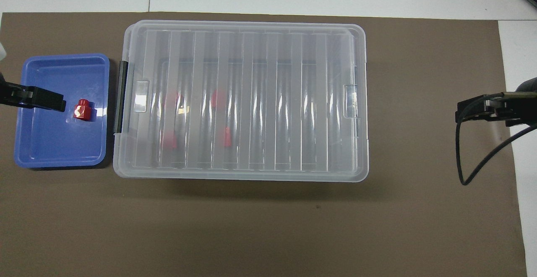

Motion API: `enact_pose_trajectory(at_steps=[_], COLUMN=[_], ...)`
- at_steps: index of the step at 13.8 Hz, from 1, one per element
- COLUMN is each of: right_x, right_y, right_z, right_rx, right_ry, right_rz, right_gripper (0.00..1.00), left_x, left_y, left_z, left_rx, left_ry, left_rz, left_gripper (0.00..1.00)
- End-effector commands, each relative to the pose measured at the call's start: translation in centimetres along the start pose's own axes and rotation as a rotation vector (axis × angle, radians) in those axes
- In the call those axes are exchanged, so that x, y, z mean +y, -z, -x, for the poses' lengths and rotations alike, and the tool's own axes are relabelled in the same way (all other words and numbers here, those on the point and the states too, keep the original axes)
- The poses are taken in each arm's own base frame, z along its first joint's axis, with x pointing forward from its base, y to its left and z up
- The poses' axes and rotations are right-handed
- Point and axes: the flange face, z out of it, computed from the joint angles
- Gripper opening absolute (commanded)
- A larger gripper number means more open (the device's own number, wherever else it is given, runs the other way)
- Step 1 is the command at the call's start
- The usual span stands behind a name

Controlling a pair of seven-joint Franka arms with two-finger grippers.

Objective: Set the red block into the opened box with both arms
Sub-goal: 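Move the right gripper toward the edge of the clear lid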

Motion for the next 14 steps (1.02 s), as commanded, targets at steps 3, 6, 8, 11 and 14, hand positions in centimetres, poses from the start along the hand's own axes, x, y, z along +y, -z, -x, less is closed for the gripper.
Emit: enact_pose_trajectory(at_steps=[3,6,8,11,14], right_x=[0.3,0.3,0.0,-0.9,-2.2], right_y=[-0.3,-0.2,-0.5,-1.4,-3.8], right_z=[0.4,0.5,0.3,0.0,-0.6], right_rx=[-0.001,-0.003,0.008,0.025,0.066], right_ry=[-0.027,-0.023,-0.027,-0.012,0.009], right_rz=[-0.008,-0.008,-0.011,-0.013,-0.017], right_gripper=[1.00,1.00,1.00,1.00,1.00], left_x=[-0.1,-0.1,-0.1,-0.1,-0.1], left_y=[0.3,0.3,0.4,0.3,0.3], left_z=[0.6,0.6,0.5,0.6,0.6], left_rx=[-0.002,-0.002,-0.001,-0.002,-0.002], left_ry=[0.002,0.002,0.002,0.002,0.002], left_rz=[-0.018,-0.018,-0.018,-0.018,-0.018], left_gripper=[1.00,1.00,1.00,1.00,1.00])
